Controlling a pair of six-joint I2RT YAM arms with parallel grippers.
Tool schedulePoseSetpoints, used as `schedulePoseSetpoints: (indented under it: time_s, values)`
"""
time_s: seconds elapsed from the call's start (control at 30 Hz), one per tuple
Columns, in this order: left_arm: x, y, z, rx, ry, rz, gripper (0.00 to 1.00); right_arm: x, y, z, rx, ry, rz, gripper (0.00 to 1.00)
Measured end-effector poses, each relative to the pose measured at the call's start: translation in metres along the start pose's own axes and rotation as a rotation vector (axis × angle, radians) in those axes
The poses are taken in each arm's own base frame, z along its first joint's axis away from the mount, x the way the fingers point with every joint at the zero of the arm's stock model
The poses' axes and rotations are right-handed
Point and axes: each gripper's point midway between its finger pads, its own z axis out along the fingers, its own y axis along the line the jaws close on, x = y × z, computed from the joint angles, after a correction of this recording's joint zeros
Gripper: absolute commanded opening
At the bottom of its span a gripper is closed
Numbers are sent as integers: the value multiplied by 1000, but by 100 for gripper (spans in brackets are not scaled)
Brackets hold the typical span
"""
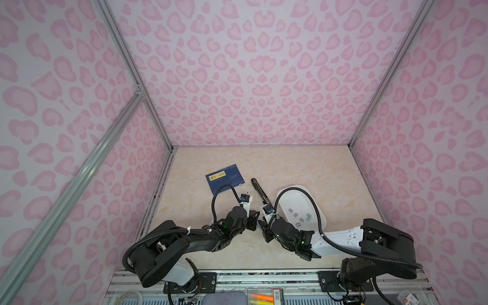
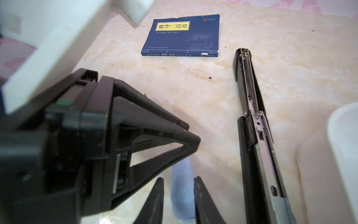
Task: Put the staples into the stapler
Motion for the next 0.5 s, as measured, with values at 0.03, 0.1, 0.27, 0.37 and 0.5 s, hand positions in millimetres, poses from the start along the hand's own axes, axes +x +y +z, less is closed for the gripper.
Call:
schedulePoseSetpoints:
  time_s: [0.03,0.1,0.27,0.37,0.5]
  values:
    - [1,0,1,-1,2,4,23,3,0,2,3,8,-4,26]
    - [2,1,3,-6,7,8,23,9,-1,5,8,28,-15,24]
    - [6,3,5,-14,21,30,21,21,-3,10,20,60,-28,21]
    - [8,3,7,-14,26,37,20,25,-4,12,24,66,-30,21]
    - [12,2,8,-7,38,52,18,26,-4,13,25,61,-23,20]
